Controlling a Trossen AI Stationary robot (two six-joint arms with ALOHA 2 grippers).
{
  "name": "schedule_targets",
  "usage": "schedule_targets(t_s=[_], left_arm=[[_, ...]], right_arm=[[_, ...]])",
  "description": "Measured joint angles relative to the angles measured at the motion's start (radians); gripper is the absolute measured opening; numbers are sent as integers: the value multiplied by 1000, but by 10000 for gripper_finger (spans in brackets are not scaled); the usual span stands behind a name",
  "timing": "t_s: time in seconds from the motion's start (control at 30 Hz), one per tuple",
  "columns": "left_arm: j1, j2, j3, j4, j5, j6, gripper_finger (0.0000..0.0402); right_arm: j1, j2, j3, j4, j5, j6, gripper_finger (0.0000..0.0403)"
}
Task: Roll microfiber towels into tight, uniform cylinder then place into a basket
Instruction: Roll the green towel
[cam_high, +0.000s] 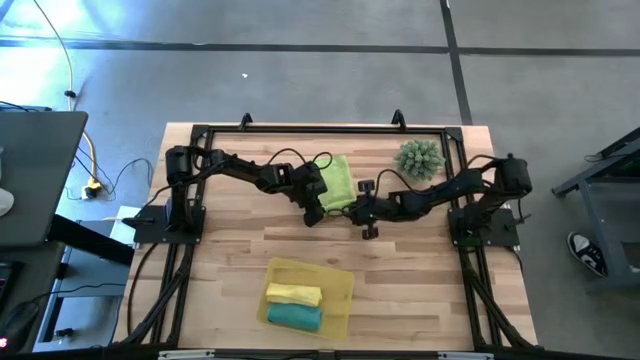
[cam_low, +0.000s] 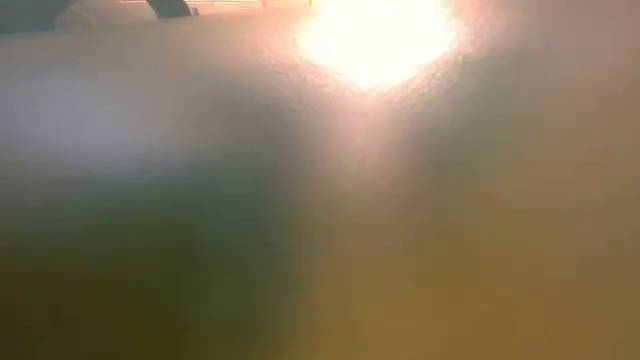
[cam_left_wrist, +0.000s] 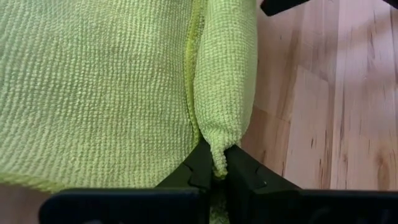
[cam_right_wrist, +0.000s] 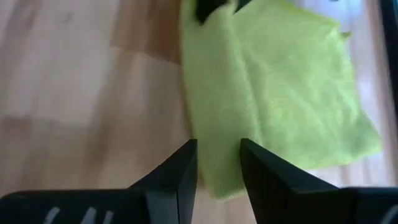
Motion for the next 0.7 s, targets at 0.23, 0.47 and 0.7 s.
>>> schedule_targets(t_s=[0.23,0.47,0.7], left_arm=[[0,0,0,1,0,1,13],[0,0,0,2,0,8,13],[0,0,0,6,0,8,13]], right_arm=[[-50,3,2,30,-59,-82,114],[-102,3,2,31,-190,-60,165],[-162,3,2,31,-219,-60,196]])
